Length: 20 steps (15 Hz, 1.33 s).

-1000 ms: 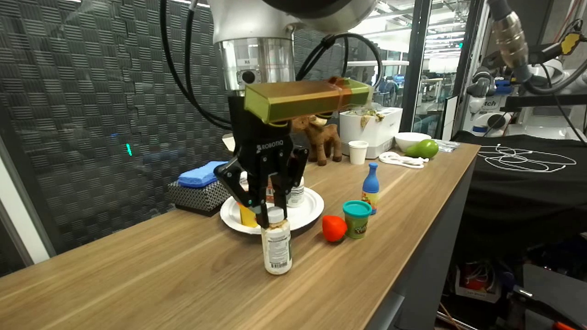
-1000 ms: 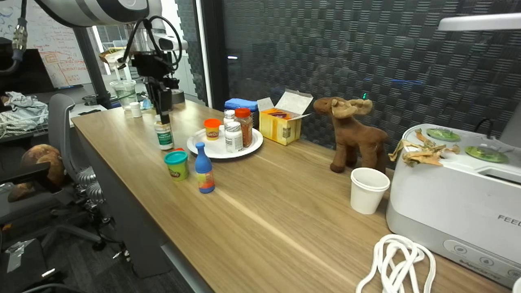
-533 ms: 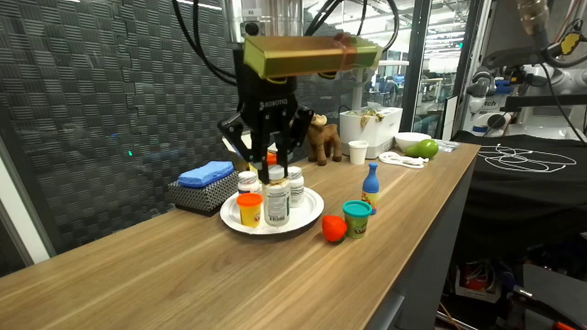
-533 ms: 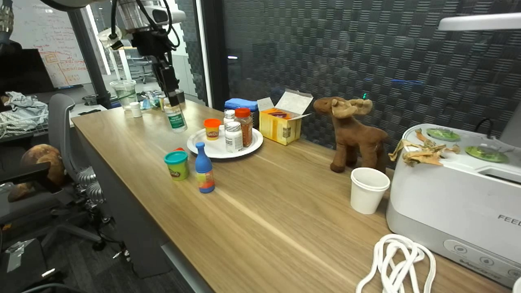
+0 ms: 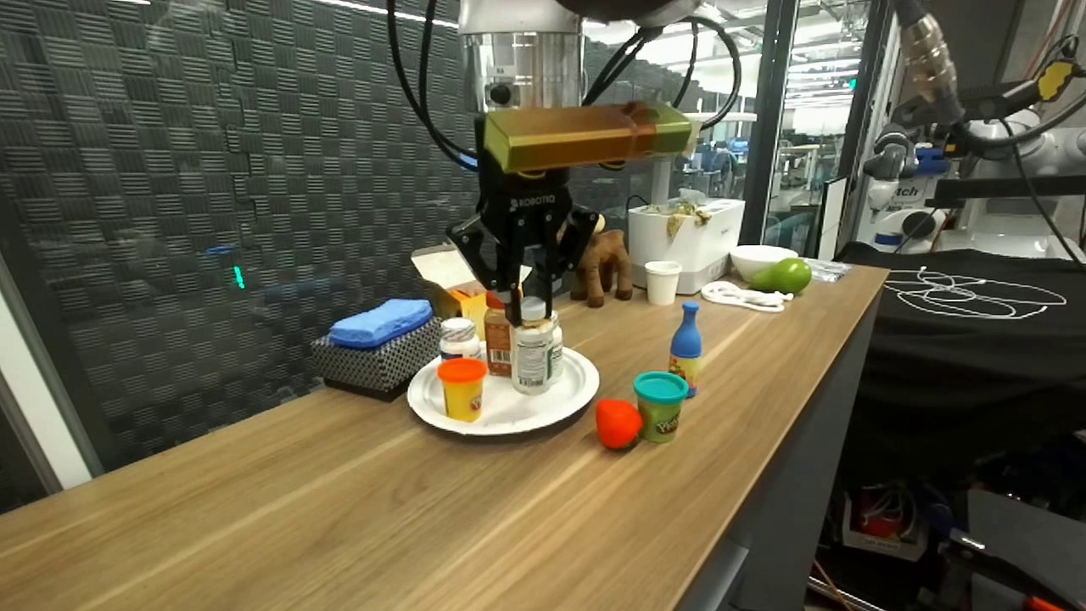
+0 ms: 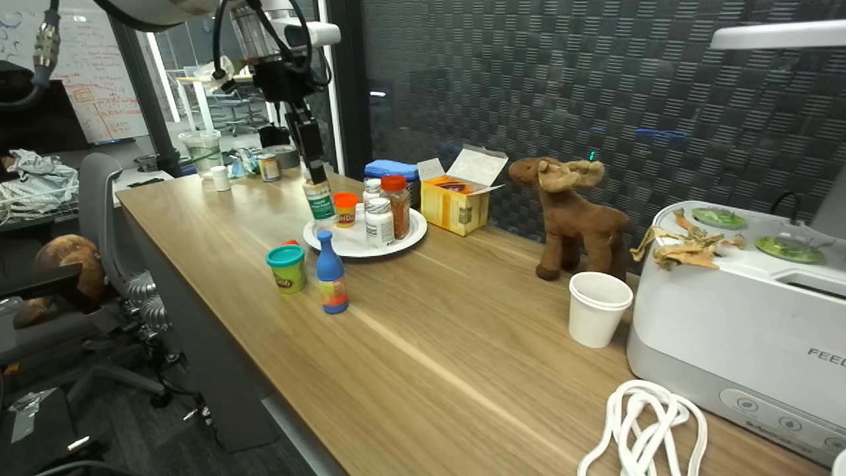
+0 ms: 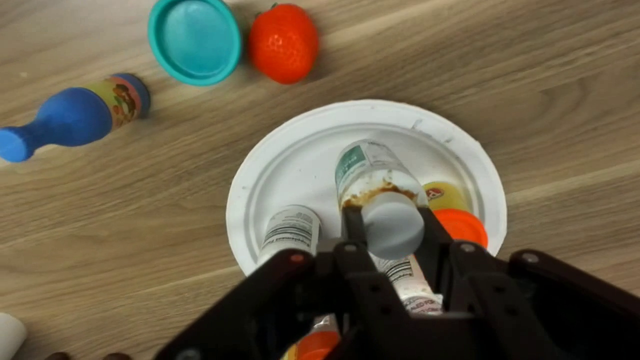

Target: Put the containers and strawberry on the white plate

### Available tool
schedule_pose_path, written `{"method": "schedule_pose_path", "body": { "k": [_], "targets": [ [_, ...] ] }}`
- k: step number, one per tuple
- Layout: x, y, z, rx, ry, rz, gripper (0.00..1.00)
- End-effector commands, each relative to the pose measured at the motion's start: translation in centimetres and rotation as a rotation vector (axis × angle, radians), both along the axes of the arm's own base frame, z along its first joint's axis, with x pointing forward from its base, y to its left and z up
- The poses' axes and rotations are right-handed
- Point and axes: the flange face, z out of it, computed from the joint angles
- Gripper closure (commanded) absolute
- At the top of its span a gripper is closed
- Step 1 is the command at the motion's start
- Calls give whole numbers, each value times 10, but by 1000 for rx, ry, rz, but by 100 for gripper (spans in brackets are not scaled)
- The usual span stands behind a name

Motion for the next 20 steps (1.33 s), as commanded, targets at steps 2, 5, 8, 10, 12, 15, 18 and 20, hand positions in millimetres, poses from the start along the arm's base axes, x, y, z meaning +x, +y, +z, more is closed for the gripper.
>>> {"method": "schedule_pose_path", "body": {
  "k": [2,5,8,10,12,15,18,20],
  "targets": [
    [19,-14,-3,-3,-70,-47,92],
    [28,-19,-11,14,-72,-54,92],
    [37,-20,-20,14,-65,-57,92],
    [45,-22,-24,6,-63,-64,92],
    [54,-23,-25,2,-66,-68,92],
    [70,-26,-27,10,-73,-72,92],
    [82,-28,-30,17,-76,-78,92],
    [87,-28,-34,20,-74,-81,92]
  ]
}}
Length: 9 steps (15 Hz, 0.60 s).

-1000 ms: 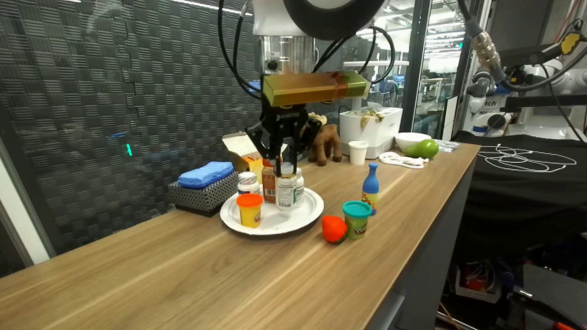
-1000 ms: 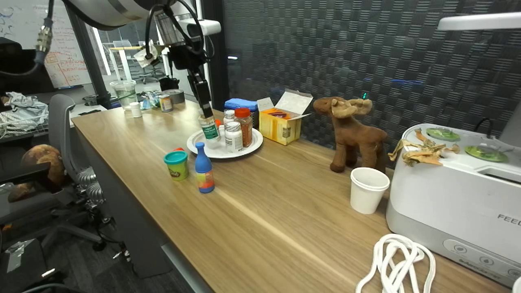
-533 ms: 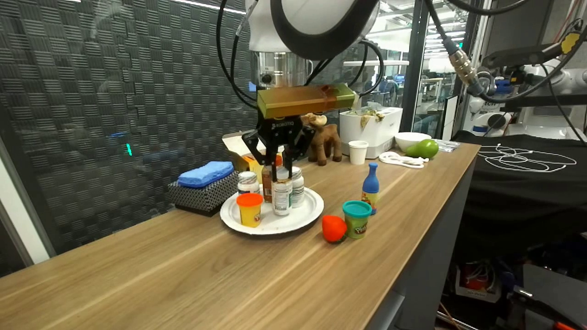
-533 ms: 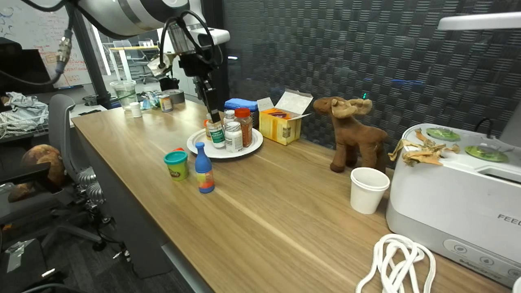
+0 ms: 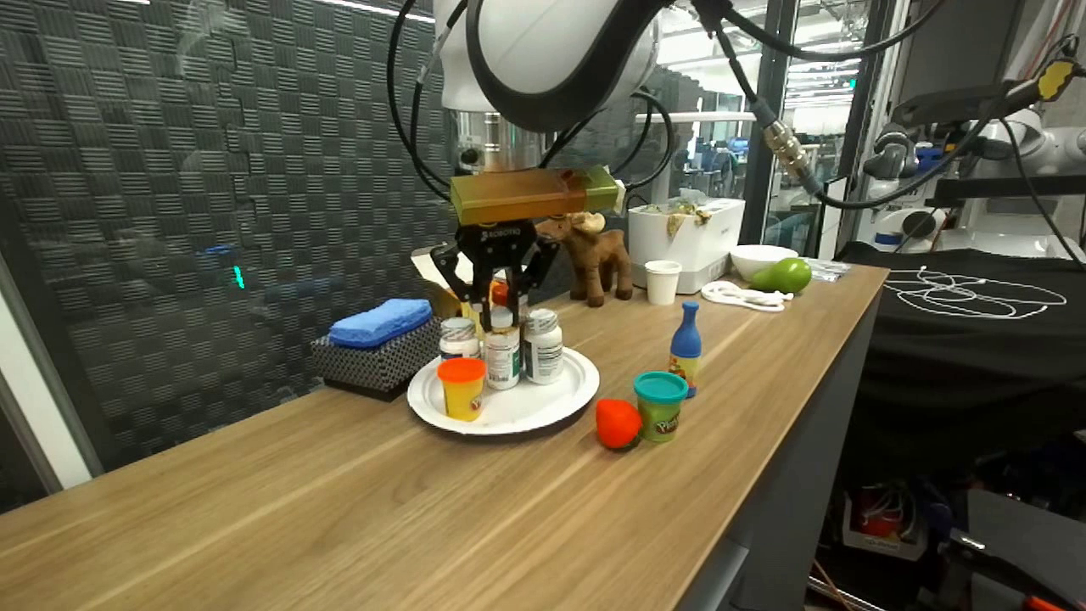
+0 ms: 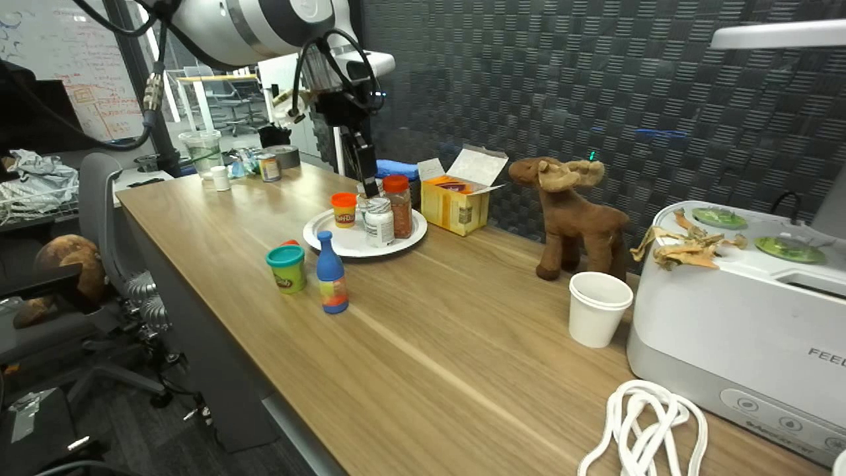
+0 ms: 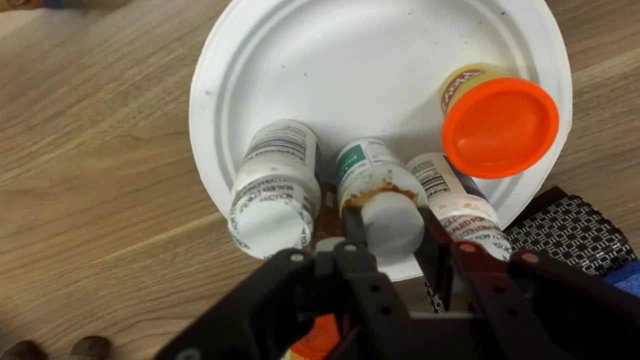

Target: Put the containers and strawberry on the white plate

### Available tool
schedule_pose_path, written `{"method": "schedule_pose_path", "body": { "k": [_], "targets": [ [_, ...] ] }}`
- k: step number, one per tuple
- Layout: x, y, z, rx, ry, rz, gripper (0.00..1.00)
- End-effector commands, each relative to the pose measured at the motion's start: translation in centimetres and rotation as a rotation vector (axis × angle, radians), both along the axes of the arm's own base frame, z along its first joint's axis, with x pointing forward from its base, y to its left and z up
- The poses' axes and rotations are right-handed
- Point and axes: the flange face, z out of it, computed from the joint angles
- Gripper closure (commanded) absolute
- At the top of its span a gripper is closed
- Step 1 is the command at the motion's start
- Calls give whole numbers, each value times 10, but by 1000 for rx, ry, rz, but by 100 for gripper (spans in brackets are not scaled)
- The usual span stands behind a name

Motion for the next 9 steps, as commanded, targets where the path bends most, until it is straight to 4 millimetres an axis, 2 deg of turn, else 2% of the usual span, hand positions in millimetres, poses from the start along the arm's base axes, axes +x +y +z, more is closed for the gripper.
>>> {"method": "schedule_pose_path", "body": {
  "k": [1,4,6,7,9],
  "targets": [
    [18,2,5,12,-22,-4,92],
    [22,4,3,16,-21,-6,92],
    [22,5,3,20,-14,-3,44],
    [21,6,4,20,-15,-2,44],
    [18,10,8,23,-18,1,34]
  ]
}}
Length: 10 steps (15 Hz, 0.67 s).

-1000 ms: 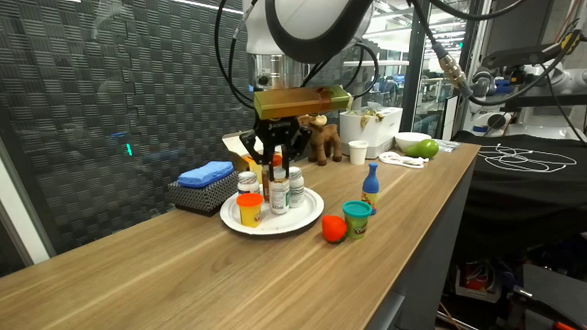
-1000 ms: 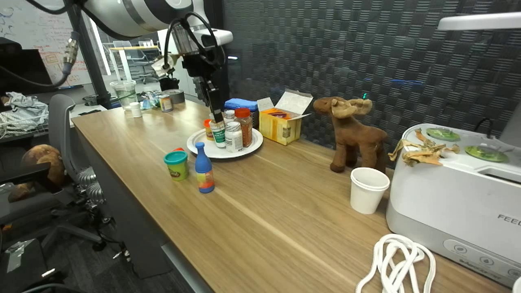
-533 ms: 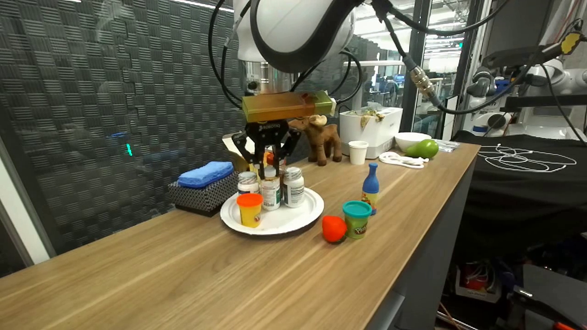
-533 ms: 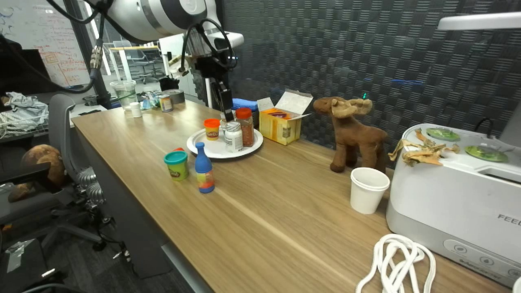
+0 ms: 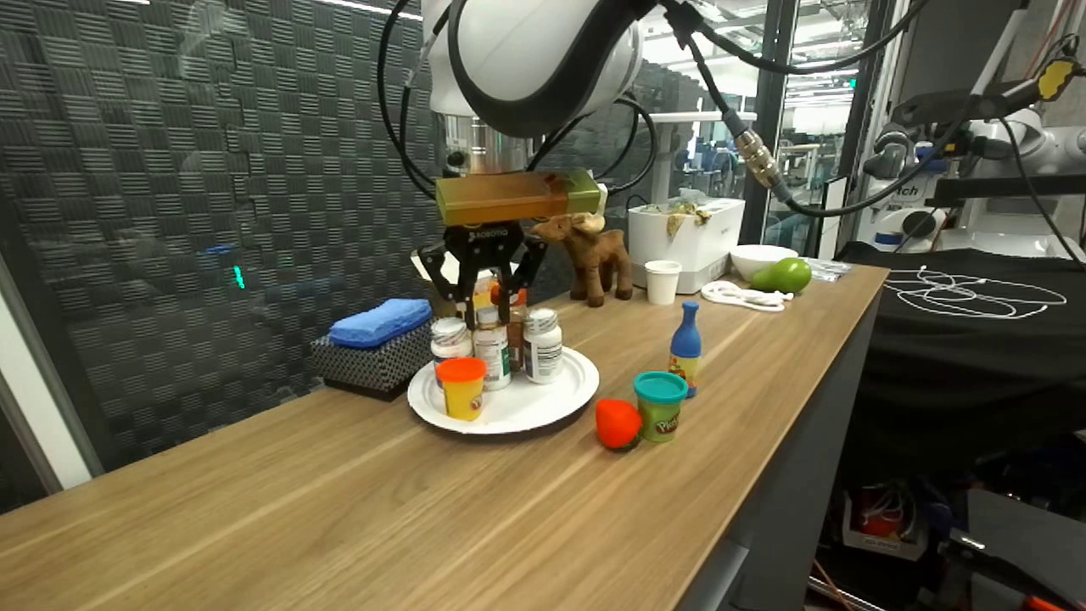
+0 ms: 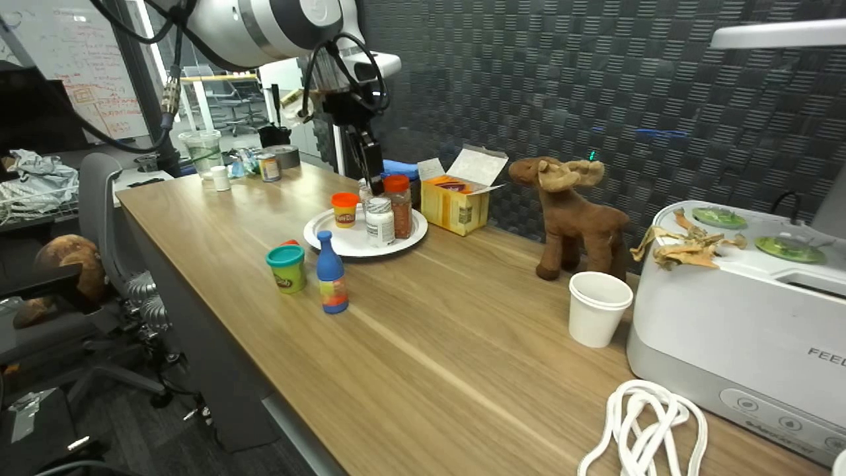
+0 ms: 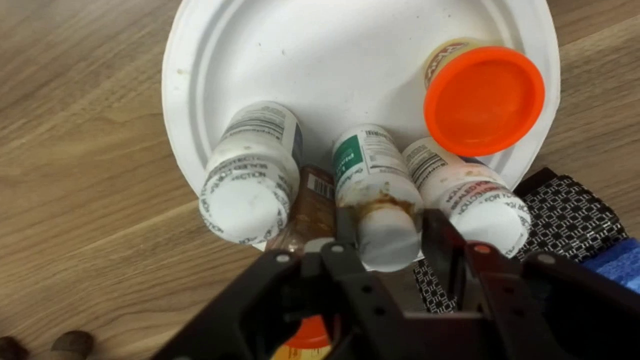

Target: Put the containers and strawberry on the white plate

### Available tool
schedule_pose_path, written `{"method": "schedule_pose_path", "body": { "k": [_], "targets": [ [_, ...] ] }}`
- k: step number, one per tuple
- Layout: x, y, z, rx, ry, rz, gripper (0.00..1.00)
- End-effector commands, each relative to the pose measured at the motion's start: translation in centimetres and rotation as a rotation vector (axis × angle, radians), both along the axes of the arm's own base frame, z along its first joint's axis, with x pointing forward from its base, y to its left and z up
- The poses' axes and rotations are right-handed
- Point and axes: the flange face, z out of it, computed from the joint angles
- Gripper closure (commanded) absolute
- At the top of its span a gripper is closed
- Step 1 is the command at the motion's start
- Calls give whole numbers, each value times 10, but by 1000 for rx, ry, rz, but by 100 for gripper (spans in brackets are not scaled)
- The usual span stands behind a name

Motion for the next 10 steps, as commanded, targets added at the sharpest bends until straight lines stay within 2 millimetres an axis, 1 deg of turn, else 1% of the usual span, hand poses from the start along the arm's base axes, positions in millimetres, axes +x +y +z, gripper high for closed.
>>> {"method": "schedule_pose_path", "body": {
  "k": [1,3,4,5,10],
  "targets": [
    [0,10,12,8,-14,7,25],
    [-5,17,18,2,-21,14,11],
    [-9,22,22,1,-25,20,2],
    [-13,27,27,2,-29,28,0],
    [-37,53,54,-13,-82,51,0]
  ]
}}
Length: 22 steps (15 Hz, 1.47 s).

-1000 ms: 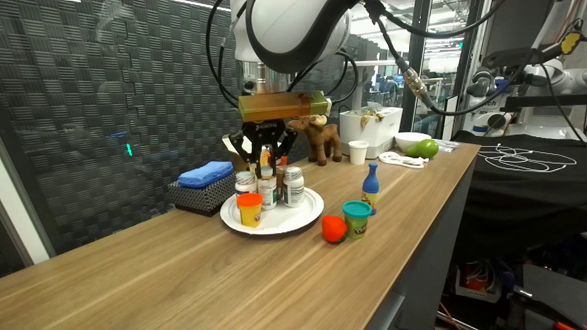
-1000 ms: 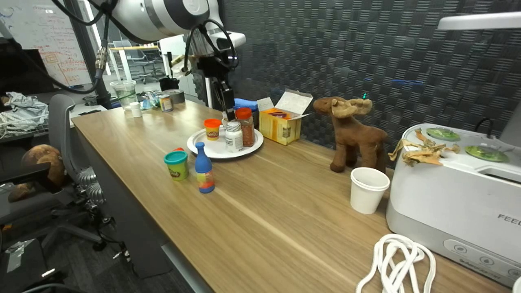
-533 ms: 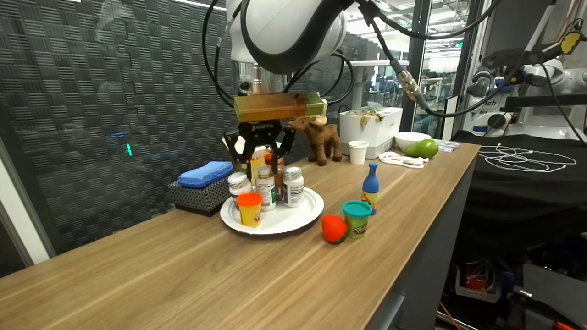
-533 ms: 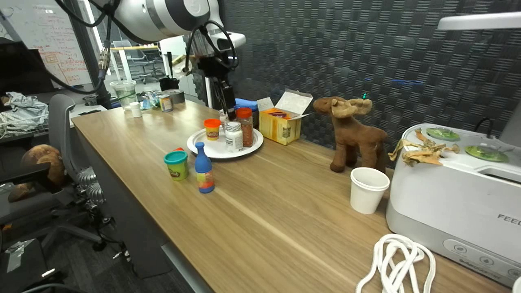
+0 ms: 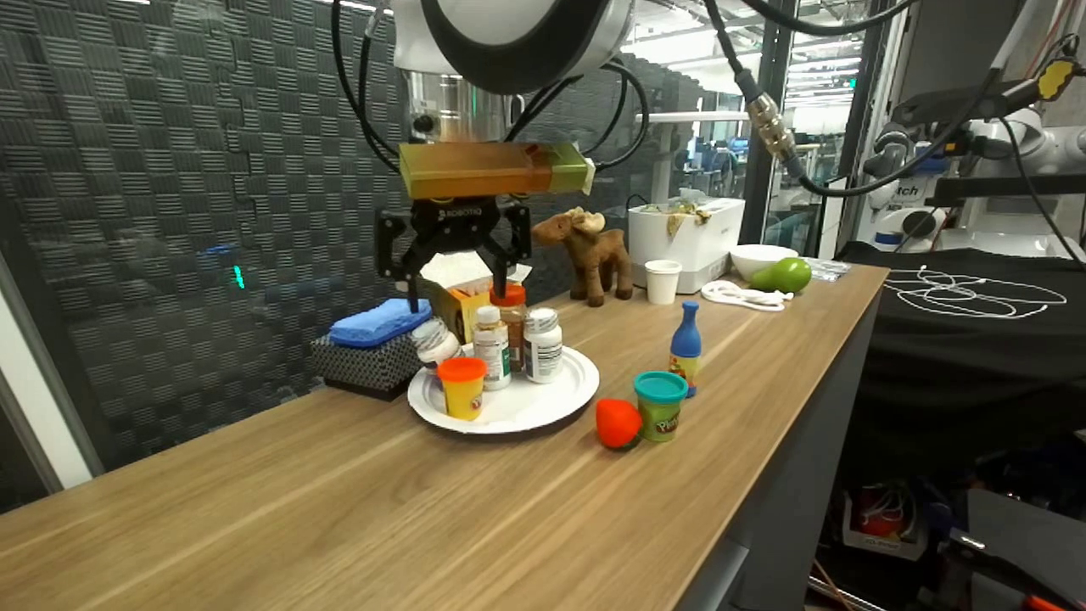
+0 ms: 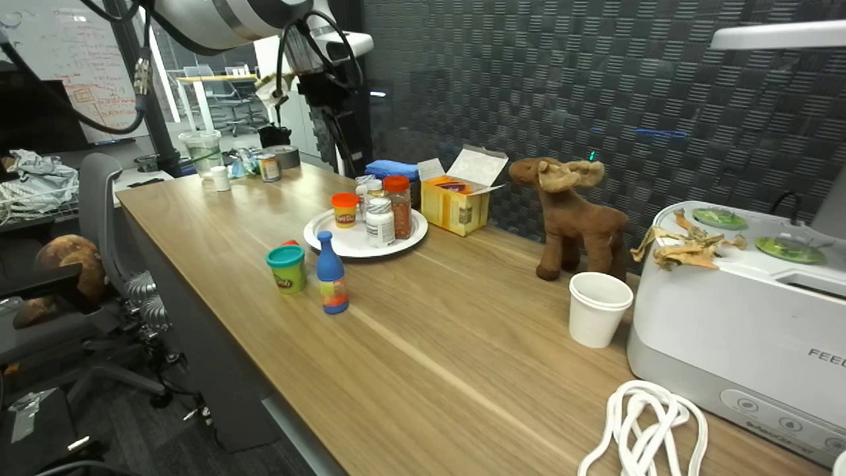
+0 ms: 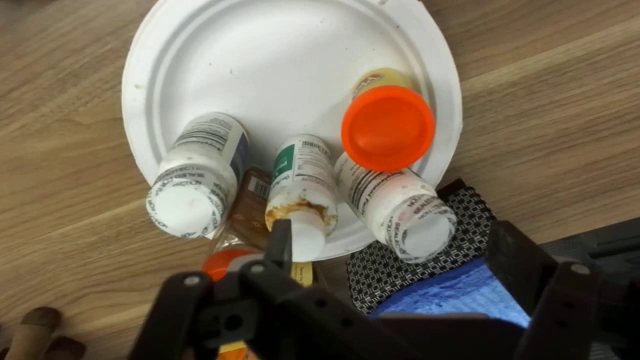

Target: Put the containers and strawberry on the white plate

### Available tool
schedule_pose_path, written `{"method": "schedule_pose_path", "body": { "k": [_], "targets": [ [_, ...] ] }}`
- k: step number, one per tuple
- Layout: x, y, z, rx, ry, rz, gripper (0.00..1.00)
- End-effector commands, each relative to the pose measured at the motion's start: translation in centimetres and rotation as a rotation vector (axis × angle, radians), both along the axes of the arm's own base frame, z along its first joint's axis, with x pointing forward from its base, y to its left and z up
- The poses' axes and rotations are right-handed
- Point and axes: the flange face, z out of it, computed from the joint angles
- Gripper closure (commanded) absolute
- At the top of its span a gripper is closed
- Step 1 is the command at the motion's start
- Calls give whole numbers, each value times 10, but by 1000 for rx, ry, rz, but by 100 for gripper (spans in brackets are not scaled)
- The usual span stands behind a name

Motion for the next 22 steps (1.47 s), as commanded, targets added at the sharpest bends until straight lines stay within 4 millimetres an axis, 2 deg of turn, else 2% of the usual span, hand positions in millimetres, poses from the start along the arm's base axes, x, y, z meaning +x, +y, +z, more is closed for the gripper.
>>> {"method": "schedule_pose_path", "body": {
  "k": [1,3,6,9,13,18,22],
  "targets": [
    [-26,12,29,-14,-46,-8,0],
    [-38,18,36,-15,-54,-14,0],
    [-65,19,38,-40,-32,-48,0],
    [-99,12,27,-58,38,-104,0],
    [-136,-1,1,-57,83,-153,0],
    [-165,-26,-24,-22,37,-372,0],
    [-184,-43,-30,33,-23,-562,0]
  ]
}}
